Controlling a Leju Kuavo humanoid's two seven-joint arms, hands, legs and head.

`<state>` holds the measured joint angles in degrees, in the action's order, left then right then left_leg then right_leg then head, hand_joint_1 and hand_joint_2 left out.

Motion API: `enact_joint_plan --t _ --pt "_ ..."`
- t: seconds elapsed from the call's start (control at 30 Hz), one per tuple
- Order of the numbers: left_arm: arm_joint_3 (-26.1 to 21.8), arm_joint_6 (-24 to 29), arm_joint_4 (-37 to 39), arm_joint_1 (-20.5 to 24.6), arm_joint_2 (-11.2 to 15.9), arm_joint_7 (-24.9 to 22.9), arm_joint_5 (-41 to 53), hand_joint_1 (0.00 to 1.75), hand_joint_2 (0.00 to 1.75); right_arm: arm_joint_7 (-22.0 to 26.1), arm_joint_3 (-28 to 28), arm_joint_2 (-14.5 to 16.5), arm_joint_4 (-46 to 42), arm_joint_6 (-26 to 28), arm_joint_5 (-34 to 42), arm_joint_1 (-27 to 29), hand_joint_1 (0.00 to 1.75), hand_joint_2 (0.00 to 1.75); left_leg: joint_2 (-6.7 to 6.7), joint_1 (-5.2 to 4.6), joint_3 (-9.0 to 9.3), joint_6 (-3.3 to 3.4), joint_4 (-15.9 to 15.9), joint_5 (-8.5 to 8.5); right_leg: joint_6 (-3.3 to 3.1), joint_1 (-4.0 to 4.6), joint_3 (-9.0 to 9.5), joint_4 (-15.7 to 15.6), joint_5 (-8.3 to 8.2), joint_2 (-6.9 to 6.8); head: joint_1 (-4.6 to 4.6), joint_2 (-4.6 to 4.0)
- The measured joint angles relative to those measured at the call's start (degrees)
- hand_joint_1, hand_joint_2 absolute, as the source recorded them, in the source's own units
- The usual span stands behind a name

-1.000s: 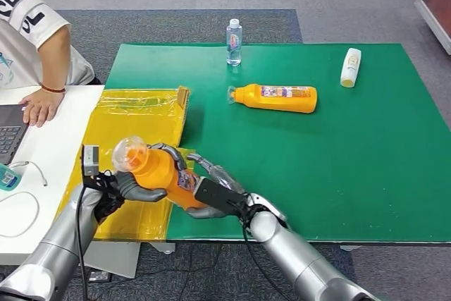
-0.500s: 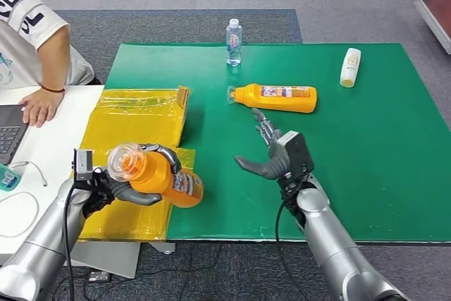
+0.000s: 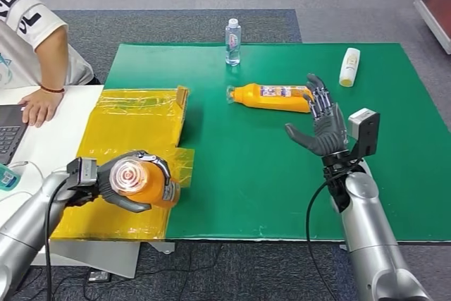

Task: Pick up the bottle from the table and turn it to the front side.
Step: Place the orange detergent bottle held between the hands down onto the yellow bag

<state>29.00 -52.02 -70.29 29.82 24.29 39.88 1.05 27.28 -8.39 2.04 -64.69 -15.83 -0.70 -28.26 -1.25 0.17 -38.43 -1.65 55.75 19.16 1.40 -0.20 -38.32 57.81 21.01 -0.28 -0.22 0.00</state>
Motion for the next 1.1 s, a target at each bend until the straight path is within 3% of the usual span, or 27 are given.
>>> enact_joint_plan --t 0.1,0.2,0.3,0.4,0.57,0.7,0.87,1.1 --pt "6.8 -4.3 2.4 9.6 6.3 -5.6 -2.4 1.75 1.75 1.3 -0.8 0.1 1.8 0.1 -1.2 -0.5 0.00 1.75 -0.01 0.17 -0.15 -0.20 0.0 -0.16 -0.18 0.18 -0.20 0.0 -0.16 0.01 -0.02 0.00" --pt "14.5 -7.7 4.1 22.2 11.2 -18.3 -13.0 1.75 1.75 2.6 -2.2 0.3 4.8 0.9 -2.1 -0.9 0.00 1.75 0.02 0.26 -0.34 -0.23 0.0 -0.33 -0.22 0.26 -0.32 0.0 -0.27 -0.02 -0.01 0.00" --pt "22.1 -6.4 5.0 33.6 13.8 -27.2 -23.3 1.75 1.75 3.3 -3.9 0.8 6.9 1.6 -2.6 -0.9 0.00 1.75 0.07 0.27 -0.40 -0.21 0.0 -0.41 -0.21 0.26 -0.32 0.0 -0.30 -0.06 -0.01 0.00" --pt "29.4 -1.0 5.6 41.7 14.6 -29.3 -25.6 1.75 1.75 3.2 -5.0 1.0 8.1 2.1 -2.9 -0.9 0.00 1.75 0.07 0.26 -0.42 -0.21 0.0 -0.41 -0.20 0.25 -0.33 0.0 -0.32 -0.06 0.00 0.00" --pt "40.9 5.5 9.6 53.5 12.1 -31.4 -23.0 1.75 1.75 3.2 -6.3 1.9 10.0 3.5 -4.6 -0.6 0.00 1.75 0.07 0.24 -0.48 -0.21 0.0 -0.41 -0.19 0.23 -0.39 0.0 -0.35 -0.07 -0.01 0.00" --pt "48.3 4.2 13.0 58.8 8.7 -33.7 -19.7 1.75 1.75 2.9 -7.1 3.0 11.2 3.9 -6.1 -0.6 0.00 1.75 0.08 0.23 -0.50 -0.21 0.0 -0.41 -0.18 0.23 -0.39 0.0 -0.36 -0.06 -0.01 0.00" --pt "52.8 0.2 16.4 59.2 4.4 -36.8 -9.8 1.75 1.75 2.3 -7.7 4.5 12.6 4.1 -7.7 -0.9 0.00 1.75 0.07 0.24 -0.57 -0.23 0.0 -0.44 -0.21 0.24 -0.47 0.0 -0.40 -0.06 -0.01 0.00" --pt "56.1 2.4 24.5 55.9 -1.8 -30.2 3.8 1.75 1.75 1.3 -8.2 6.6 13.9 4.7 -10.1 -1.5 0.00 1.75 0.09 0.24 -0.68 -0.21 0.0 -0.50 -0.12 0.24 -0.53 0.0 -0.46 -0.07 -0.01 0.00"
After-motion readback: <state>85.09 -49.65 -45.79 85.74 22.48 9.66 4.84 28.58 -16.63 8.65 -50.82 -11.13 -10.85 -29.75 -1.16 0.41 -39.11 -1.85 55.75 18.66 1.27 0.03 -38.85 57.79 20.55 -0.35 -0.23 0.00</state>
